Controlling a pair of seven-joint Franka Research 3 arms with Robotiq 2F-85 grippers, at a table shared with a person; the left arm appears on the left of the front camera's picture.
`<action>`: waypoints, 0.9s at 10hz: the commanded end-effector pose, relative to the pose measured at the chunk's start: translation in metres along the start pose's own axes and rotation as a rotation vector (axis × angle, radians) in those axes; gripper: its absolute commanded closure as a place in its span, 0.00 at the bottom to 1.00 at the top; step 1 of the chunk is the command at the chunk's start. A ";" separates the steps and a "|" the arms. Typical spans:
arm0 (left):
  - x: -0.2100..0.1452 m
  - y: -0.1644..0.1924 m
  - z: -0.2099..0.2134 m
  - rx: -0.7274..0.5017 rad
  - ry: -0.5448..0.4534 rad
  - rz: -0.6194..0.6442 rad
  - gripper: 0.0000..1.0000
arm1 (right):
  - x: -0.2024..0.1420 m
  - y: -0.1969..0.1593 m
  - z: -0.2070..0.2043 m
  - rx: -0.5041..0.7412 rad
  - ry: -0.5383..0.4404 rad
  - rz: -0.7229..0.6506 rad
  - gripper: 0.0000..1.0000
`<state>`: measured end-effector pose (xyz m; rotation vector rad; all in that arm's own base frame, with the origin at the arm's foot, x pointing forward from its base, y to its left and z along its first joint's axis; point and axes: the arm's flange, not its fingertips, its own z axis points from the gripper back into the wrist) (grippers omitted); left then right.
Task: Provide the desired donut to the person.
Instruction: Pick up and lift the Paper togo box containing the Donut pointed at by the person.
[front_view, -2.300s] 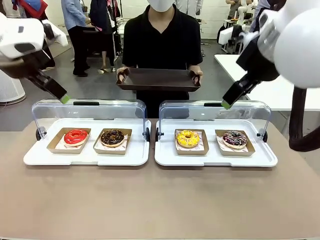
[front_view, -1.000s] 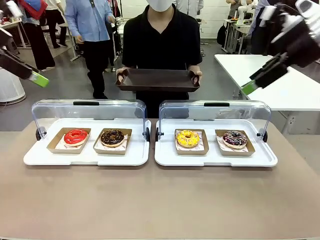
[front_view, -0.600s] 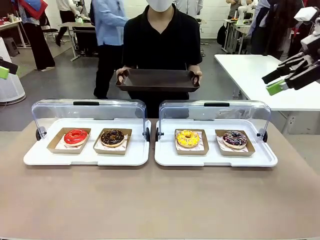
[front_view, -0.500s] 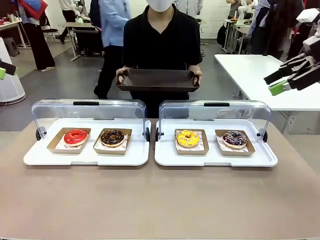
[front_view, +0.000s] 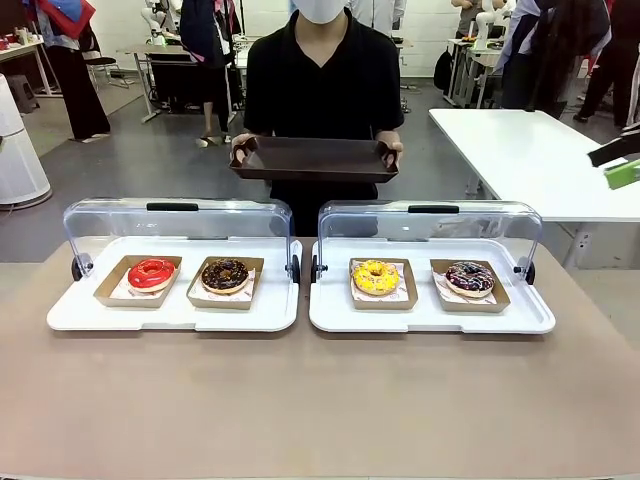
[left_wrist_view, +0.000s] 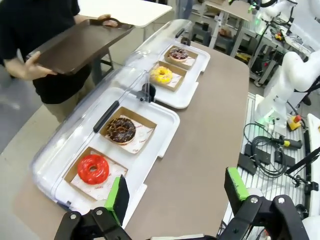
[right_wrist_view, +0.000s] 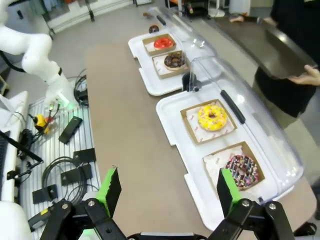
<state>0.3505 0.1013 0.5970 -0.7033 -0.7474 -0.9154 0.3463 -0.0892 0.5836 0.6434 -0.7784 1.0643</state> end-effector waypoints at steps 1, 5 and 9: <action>-0.003 -0.005 0.001 0.055 -0.011 -0.031 0.00 | -0.008 0.008 -0.001 -0.014 -0.029 0.005 0.00; -0.016 -0.014 0.015 0.131 0.003 -0.025 0.00 | -0.026 0.019 0.021 -0.058 -0.048 -0.021 0.00; -0.013 -0.012 0.024 0.124 0.008 0.000 0.00 | -0.025 0.026 0.023 -0.081 -0.028 0.014 0.00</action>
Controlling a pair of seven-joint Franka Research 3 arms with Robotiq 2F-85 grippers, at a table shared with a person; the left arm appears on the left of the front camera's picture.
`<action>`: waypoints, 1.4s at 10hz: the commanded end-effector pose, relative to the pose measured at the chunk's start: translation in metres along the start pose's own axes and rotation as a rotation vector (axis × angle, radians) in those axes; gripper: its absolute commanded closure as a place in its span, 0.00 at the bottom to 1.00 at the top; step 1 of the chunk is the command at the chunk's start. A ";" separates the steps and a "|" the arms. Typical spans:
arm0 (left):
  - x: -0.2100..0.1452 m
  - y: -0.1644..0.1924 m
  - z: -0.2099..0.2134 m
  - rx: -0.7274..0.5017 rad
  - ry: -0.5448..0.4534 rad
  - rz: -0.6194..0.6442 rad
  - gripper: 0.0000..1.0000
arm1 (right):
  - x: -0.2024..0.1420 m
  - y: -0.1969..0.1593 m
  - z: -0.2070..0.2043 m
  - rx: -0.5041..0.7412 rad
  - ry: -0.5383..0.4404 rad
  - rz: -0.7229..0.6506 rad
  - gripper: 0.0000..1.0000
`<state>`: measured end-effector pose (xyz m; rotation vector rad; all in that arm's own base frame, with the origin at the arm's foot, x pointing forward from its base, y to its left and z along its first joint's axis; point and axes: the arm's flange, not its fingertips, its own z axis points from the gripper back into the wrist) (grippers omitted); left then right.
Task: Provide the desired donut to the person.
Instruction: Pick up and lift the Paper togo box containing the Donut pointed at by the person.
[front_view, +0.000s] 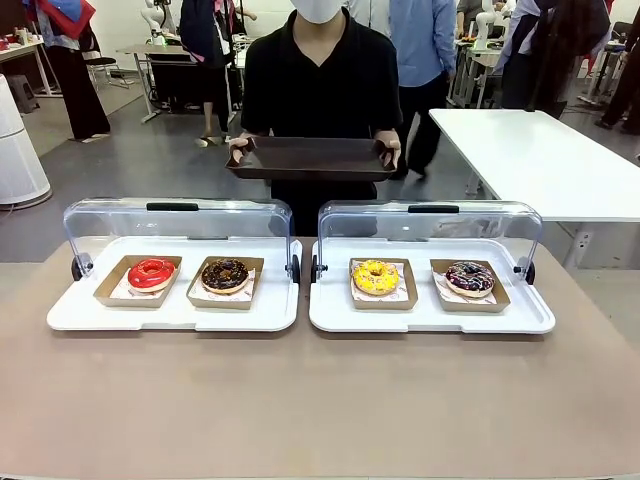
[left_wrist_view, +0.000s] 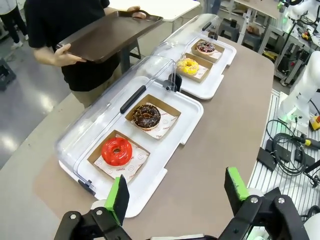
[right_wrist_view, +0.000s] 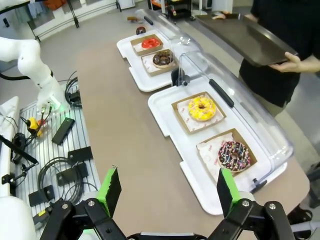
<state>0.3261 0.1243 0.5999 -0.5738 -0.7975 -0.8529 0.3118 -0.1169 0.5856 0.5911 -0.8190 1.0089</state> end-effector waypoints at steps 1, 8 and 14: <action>0.004 0.000 -0.002 -0.019 0.000 -0.002 0.00 | -0.002 -0.002 0.001 0.000 -0.002 -0.010 0.00; 0.004 0.000 -0.002 -0.019 0.000 -0.002 0.00 | -0.002 -0.002 0.001 0.000 -0.002 -0.010 0.00; 0.004 0.000 -0.002 -0.019 0.000 -0.002 0.00 | -0.002 -0.002 0.001 0.000 -0.002 -0.010 0.00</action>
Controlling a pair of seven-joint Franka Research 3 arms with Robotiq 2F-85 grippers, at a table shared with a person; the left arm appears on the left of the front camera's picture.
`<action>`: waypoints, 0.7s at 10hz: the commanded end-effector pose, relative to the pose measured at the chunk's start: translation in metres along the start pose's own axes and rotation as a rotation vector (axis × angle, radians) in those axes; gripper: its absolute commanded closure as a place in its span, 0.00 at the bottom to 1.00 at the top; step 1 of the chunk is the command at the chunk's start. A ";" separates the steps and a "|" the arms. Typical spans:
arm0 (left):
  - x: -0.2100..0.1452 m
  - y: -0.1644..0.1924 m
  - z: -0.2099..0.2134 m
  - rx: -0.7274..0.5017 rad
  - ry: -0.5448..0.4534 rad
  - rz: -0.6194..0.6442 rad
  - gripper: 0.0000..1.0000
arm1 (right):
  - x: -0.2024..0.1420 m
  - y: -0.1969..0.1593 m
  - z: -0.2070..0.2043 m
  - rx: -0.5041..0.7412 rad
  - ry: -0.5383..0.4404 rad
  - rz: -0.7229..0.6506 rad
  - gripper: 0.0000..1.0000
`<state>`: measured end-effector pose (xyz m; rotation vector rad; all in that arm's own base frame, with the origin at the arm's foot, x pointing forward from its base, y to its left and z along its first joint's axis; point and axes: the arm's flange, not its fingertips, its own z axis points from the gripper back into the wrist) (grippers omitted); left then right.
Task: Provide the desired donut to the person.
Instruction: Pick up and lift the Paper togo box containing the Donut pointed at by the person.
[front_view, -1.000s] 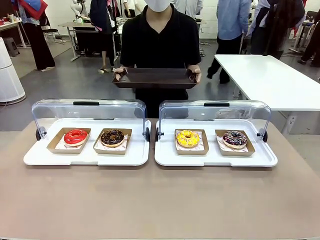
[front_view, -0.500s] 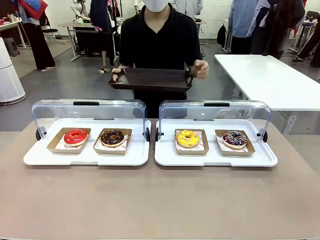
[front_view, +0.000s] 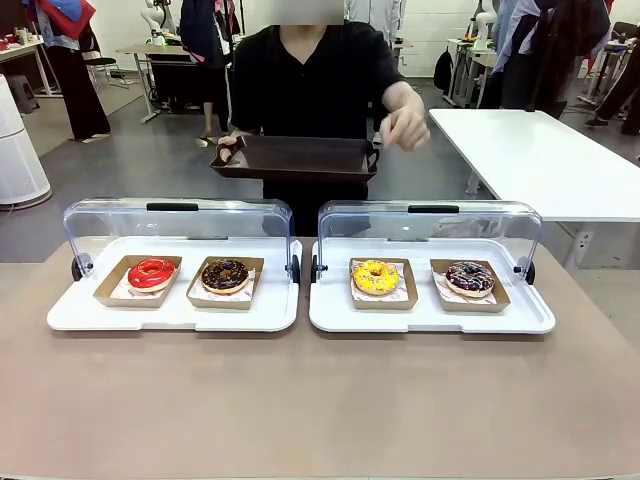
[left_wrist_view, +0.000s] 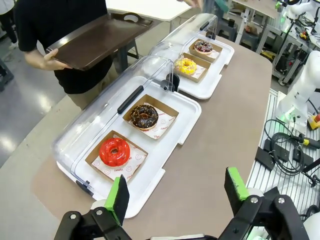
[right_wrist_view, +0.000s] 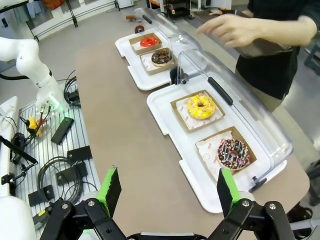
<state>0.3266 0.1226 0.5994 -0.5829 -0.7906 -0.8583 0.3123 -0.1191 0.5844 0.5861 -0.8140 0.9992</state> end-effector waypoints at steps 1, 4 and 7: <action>0.004 0.000 0.000 -0.008 -0.002 -0.003 0.00 | 0.000 -0.001 0.000 0.006 -0.007 -0.001 0.00; 0.004 0.000 0.000 -0.008 -0.002 -0.003 0.00 | 0.000 -0.001 0.000 0.006 -0.007 -0.001 0.00; 0.004 0.000 0.000 -0.008 -0.002 -0.003 0.00 | 0.000 -0.001 0.000 0.006 -0.007 -0.001 0.00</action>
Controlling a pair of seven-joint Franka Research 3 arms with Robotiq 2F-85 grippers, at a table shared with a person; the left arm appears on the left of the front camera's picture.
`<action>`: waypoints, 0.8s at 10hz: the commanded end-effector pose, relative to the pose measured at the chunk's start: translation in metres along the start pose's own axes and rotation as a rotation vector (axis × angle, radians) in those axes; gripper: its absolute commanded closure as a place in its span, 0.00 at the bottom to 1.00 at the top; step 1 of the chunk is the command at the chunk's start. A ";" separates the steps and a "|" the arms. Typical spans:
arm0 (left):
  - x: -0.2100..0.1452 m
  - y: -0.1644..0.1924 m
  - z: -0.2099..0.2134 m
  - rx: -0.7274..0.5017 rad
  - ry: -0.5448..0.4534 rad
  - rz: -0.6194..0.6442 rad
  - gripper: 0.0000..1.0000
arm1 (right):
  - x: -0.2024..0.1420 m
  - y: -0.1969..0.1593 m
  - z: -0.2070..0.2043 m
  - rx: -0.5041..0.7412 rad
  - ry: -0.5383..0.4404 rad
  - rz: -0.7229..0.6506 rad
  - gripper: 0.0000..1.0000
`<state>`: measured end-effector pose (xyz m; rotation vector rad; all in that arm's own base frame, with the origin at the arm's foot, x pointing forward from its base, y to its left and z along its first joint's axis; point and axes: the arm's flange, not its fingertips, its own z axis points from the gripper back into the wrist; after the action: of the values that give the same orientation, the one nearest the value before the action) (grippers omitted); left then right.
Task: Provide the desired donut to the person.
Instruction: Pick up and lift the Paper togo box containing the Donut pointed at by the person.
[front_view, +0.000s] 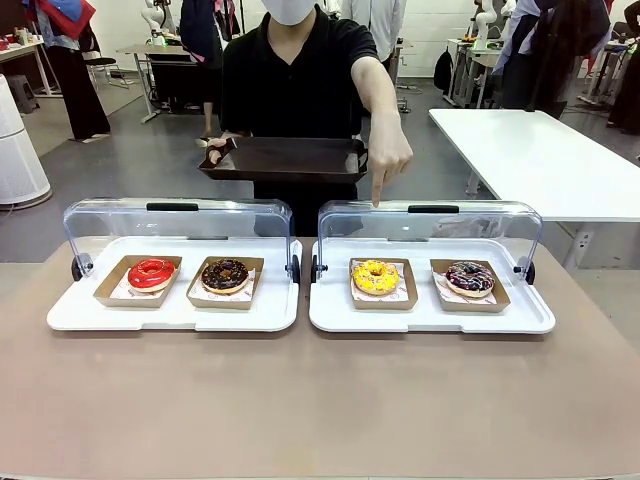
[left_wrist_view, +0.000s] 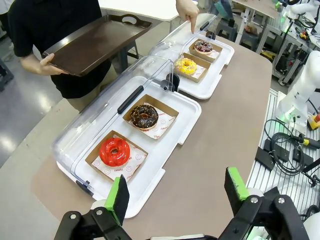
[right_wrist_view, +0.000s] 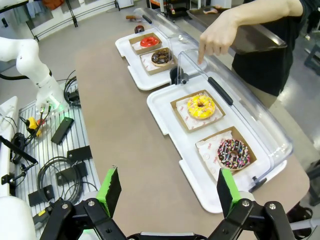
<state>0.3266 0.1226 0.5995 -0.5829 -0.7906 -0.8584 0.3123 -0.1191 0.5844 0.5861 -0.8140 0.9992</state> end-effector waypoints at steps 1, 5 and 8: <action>0.004 0.000 0.000 -0.008 -0.002 -0.003 0.00 | 0.000 -0.001 0.000 0.006 -0.007 -0.001 0.00; 0.004 0.000 0.000 -0.008 -0.002 -0.003 0.00 | 0.000 -0.001 0.000 0.006 -0.007 -0.001 0.00; 0.004 0.000 0.000 -0.008 -0.002 -0.003 0.00 | 0.000 -0.001 0.000 0.006 -0.007 -0.001 0.00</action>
<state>0.3266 0.1225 0.5995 -0.5829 -0.7906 -0.8584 0.3123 -0.1191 0.5844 0.5861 -0.8140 0.9992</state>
